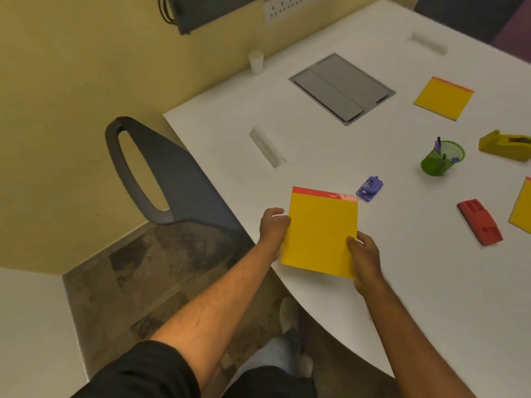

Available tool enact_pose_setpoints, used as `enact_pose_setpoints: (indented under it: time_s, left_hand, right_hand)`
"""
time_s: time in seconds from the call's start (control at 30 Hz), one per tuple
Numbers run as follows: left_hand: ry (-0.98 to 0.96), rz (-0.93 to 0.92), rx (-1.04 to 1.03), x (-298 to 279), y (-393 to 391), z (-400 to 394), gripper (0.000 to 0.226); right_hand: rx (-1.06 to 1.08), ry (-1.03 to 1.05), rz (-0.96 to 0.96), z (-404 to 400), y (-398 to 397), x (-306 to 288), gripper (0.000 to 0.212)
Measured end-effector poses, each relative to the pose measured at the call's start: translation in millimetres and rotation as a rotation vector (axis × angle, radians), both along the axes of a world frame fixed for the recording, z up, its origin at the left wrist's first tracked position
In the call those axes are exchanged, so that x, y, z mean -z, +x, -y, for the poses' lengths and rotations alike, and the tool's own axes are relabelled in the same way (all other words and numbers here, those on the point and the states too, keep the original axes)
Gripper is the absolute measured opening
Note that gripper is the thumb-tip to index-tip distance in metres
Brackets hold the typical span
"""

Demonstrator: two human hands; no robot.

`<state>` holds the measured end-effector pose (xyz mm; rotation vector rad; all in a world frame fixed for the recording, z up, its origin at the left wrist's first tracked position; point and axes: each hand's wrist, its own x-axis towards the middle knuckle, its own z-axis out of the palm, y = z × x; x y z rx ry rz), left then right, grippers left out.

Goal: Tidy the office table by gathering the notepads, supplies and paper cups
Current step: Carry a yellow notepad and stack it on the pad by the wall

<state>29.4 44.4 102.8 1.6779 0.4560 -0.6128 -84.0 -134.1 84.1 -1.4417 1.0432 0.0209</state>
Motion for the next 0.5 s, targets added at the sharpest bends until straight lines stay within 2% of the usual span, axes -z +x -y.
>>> enact_pose_setpoints:
  time_s: [0.23, 0.5]
  left_hand:
    - [-0.078, 0.108, 0.016, -50, 20, -22, 0.025]
    - [-0.104, 0.232, 0.009, -96, 120, -24, 0.033]
  right_hand:
    - [0.006, 0.043, 0.130, -15, 26, -49, 0.039]
    - [0.080, 0.161, 0.254, -19, 136, -86, 0.032]
